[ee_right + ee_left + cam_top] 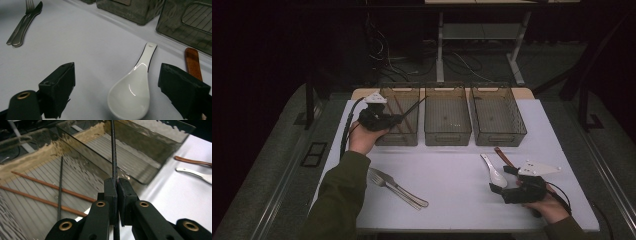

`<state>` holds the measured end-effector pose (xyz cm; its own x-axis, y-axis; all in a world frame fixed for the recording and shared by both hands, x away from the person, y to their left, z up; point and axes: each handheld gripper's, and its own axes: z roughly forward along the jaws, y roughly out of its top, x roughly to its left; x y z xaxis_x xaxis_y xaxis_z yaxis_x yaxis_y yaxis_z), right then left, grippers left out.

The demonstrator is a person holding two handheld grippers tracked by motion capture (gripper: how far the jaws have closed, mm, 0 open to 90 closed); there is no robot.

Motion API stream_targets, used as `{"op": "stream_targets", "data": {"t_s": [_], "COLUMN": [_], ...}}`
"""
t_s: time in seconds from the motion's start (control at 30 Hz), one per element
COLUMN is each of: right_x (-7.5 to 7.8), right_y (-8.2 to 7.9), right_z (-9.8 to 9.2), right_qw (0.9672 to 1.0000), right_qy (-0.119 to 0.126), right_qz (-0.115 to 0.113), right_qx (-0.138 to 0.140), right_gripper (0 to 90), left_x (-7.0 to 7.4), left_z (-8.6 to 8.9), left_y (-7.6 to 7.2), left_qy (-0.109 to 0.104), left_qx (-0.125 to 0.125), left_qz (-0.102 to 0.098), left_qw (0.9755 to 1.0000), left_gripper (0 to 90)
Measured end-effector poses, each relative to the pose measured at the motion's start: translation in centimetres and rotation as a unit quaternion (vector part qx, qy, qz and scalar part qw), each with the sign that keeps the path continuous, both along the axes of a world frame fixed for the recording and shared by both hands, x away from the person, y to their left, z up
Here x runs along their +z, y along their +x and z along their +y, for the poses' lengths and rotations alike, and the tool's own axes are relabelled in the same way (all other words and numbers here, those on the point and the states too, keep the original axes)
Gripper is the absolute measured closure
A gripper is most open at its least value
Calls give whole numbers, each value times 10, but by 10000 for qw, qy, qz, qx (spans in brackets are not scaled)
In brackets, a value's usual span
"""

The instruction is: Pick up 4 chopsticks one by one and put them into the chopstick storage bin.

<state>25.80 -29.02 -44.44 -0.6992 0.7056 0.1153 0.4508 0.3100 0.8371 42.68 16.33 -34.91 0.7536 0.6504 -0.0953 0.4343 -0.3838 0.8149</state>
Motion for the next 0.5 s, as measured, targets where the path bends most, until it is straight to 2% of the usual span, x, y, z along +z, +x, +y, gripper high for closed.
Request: {"op": "stream_targets", "data": {"t_s": [0.27, 0.5], "right_x": [0, 0], "right_y": [0, 0], "right_z": [-1, -1], "right_qw": [10000, 10000], "right_qy": [11, 15], "right_qz": [8, 26], "right_qx": [-14, -2], "right_gripper": [141, 141], "left_x": [2, -8], "left_z": [-3, 1], "left_y": [32, 56], "left_qy": [-3, -131], "left_qx": [365, 754], "left_qz": [-82, 4], "left_qw": [9993, 9971], "left_gripper": [853, 853]}}
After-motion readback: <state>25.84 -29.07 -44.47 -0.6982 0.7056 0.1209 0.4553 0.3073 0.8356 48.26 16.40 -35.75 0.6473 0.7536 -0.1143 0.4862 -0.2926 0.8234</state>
